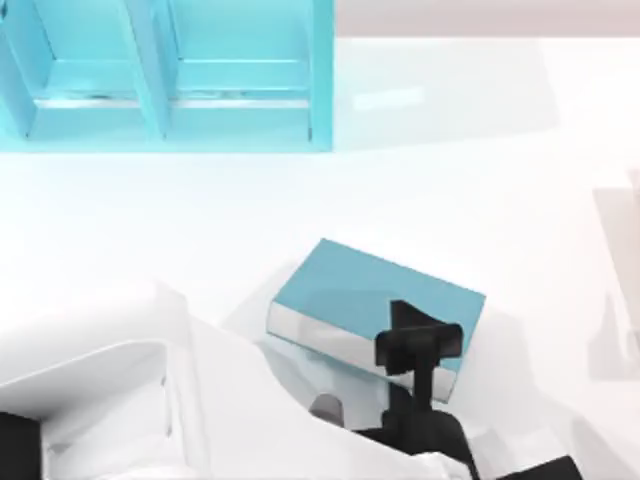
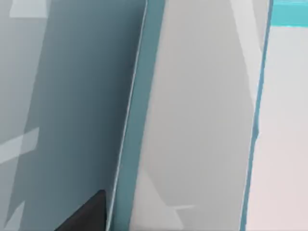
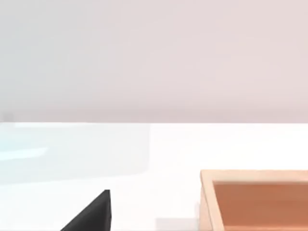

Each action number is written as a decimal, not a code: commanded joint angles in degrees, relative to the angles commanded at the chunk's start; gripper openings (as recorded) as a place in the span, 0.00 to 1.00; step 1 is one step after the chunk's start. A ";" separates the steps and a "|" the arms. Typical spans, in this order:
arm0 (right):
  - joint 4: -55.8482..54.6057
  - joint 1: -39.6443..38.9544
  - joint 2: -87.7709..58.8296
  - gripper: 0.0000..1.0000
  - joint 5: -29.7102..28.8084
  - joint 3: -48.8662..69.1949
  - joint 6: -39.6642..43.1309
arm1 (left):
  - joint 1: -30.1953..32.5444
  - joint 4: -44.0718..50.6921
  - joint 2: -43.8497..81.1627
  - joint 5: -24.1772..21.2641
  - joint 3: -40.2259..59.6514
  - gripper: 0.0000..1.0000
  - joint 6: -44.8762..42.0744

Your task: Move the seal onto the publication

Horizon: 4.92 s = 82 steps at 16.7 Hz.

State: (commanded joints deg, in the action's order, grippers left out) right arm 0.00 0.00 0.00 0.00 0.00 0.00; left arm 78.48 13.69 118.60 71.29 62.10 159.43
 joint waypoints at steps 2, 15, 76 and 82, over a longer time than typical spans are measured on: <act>0.00 0.00 0.00 1.00 0.00 0.00 0.00 | 3.01 11.10 1.13 0.14 2.20 1.00 10.33; 0.00 0.00 0.00 1.00 0.00 0.00 0.00 | 15.99 64.08 4.99 -0.26 11.32 1.00 57.50; 22.20 7.66 -32.25 1.00 -0.73 28.93 8.10 | -78.48 -13.69 -118.60 -71.29 -62.10 1.00 -159.43; 45.86 15.03 -68.14 1.00 -0.90 57.17 15.67 | -78.48 -13.69 -118.60 -71.29 -62.10 1.00 -159.43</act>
State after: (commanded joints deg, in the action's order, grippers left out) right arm 45.86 15.03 -68.14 -0.90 57.17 15.67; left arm 0.00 0.00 0.00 0.00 0.00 0.00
